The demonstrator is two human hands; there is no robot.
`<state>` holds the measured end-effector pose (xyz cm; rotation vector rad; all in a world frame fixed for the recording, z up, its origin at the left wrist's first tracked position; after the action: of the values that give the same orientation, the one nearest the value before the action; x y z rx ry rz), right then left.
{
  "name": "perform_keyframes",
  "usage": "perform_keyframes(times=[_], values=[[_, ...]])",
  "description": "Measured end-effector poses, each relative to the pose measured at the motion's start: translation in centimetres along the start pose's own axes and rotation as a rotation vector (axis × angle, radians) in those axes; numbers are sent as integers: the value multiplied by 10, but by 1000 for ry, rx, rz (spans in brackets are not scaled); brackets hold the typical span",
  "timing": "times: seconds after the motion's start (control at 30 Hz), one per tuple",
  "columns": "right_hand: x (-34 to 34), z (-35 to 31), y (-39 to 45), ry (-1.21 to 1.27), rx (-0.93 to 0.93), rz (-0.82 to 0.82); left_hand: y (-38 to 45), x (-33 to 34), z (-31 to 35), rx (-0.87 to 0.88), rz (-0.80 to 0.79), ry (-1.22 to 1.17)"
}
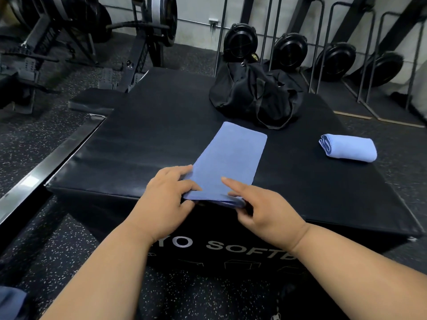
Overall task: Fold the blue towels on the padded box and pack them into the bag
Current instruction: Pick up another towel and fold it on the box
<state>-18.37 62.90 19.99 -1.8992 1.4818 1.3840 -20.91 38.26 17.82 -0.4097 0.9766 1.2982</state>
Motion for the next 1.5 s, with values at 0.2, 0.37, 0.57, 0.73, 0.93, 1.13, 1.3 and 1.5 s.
perform_keyframes(times=[0.2,0.37,0.57,0.73,0.93,1.13,1.3,1.5], values=[[-23,30,-36,-83,20,-64,-6,17,40,156,-63,-25],[-31,37,-42,-30,112,-24,-8,22,40,142,-156,0],[-32,33,-39,92,138,15,-6,6,38,-26,-108,-172],[-32,41,-29,352,338,83,4,7,35,-158,-71,-337],[-22,49,-20,402,433,47,13,19,35,-298,11,-375],[-21,57,-14,424,461,53,23,25,34,-448,123,-223],[-23,60,-13,468,502,51,29,23,44,-446,114,-60],[-22,60,-13,472,493,2,34,25,45,-275,-54,-147]])
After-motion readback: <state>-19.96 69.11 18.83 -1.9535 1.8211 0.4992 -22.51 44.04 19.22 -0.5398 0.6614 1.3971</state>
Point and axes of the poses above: each hand's wrist, its own y-axis towards the middle knuckle, its own x-axis out of the palm, z = x × y, the point moved 3 cm from there along y, towards the middle knuckle, and after that the axes turned 3 degrees about z, right-handed, at the moved point
